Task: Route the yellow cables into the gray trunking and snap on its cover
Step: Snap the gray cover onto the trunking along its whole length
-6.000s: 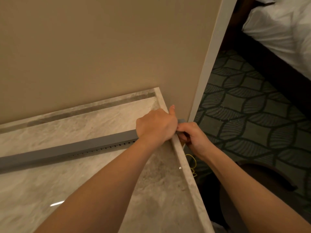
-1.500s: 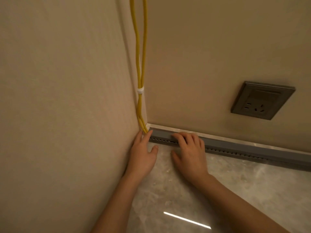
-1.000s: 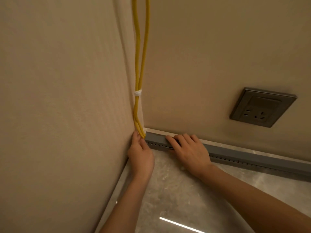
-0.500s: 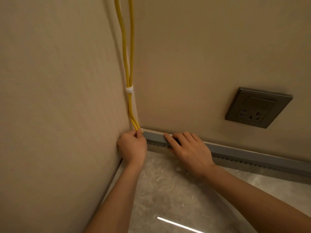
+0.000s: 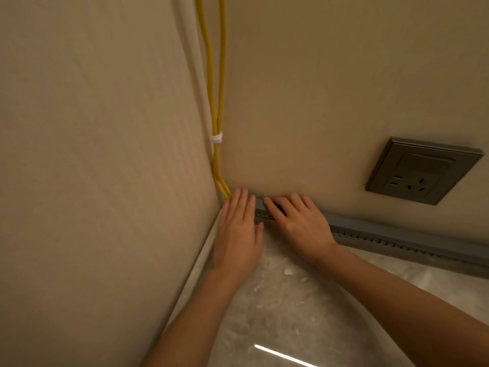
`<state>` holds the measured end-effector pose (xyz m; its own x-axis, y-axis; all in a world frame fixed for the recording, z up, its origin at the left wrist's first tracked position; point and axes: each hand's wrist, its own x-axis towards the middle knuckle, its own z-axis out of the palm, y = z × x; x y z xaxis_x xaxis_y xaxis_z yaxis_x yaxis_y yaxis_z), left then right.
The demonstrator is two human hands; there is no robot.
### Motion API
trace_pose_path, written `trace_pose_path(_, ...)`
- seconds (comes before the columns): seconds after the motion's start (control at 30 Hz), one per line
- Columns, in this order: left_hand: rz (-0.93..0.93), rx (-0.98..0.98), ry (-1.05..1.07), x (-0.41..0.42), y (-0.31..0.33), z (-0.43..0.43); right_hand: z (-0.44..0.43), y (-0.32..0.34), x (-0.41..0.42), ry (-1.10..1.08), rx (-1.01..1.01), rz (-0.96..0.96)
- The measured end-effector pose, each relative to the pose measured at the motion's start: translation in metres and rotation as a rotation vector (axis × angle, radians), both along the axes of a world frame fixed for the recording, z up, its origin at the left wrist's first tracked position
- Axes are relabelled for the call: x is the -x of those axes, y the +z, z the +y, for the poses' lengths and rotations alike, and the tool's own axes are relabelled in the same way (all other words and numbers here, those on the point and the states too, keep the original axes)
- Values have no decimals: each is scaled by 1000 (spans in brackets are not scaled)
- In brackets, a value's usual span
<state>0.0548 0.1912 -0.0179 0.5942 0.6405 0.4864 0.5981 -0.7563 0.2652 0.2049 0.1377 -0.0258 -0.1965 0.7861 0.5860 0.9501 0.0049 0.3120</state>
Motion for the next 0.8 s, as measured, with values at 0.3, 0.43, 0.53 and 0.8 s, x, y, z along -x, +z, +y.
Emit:
trace_pose_path(0.3,650,-153,152,12,19,15,13,-4,9,29,-43,-8)
trace_pose_path(0.43,679,-185,132,14,17,17,14,-8,5,19,-37,-25)
trace_pose_path(0.53,749,-196,126,17,16,19,12,-12,3,12,-16,-1)
trace_pose_path(0.8,965,-345,178,11,31,14,15,-13,1,71,-63,-6)
